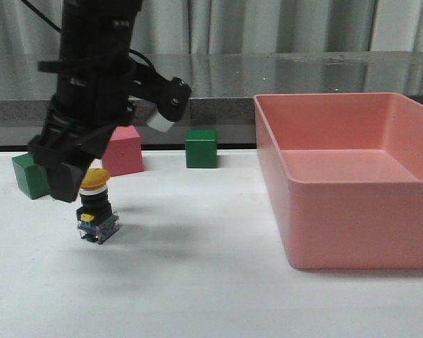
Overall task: Place and stand button with both arms
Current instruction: 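Open the left gripper and raise it away from the button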
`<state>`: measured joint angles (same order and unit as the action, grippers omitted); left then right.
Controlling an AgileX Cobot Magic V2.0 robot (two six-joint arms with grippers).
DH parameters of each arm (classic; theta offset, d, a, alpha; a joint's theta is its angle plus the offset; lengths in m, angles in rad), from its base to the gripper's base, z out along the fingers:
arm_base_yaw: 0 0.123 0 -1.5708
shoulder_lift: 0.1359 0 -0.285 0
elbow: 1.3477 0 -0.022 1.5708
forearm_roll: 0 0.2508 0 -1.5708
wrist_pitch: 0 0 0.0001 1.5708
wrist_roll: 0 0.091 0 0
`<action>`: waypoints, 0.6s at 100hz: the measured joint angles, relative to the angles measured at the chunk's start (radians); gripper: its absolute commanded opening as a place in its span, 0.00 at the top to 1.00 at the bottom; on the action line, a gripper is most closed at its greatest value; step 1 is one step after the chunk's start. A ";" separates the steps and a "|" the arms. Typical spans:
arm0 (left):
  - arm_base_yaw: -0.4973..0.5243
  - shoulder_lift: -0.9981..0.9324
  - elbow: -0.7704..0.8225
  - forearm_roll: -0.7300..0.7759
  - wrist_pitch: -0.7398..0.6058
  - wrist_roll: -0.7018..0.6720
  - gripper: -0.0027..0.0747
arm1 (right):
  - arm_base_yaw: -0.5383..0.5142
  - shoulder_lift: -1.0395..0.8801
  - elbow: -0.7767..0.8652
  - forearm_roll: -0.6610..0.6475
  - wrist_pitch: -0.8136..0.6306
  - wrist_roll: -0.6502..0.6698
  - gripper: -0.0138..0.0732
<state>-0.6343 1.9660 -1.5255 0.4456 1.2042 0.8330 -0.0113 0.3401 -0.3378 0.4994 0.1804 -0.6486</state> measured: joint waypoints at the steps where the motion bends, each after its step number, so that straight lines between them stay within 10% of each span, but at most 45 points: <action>1: 0.003 -0.002 0.000 0.000 0.000 0.000 0.23 | 0.000 0.000 0.000 0.000 0.000 0.000 0.91; 20: 0.141 -0.080 0.000 -0.001 0.004 -0.083 0.30 | 0.000 0.000 0.000 0.000 0.000 0.000 0.91; 48: 0.392 -0.217 0.000 -0.138 0.014 -0.262 0.98 | 0.000 0.000 0.000 0.000 0.000 0.000 0.91; 60: 0.508 -0.303 0.000 -0.269 -0.024 -0.270 0.99 | 0.000 0.000 0.000 0.000 0.000 0.000 0.91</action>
<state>-0.1263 1.6626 -1.5255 0.1763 1.1803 0.5626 -0.0113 0.3401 -0.3378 0.4994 0.1804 -0.6486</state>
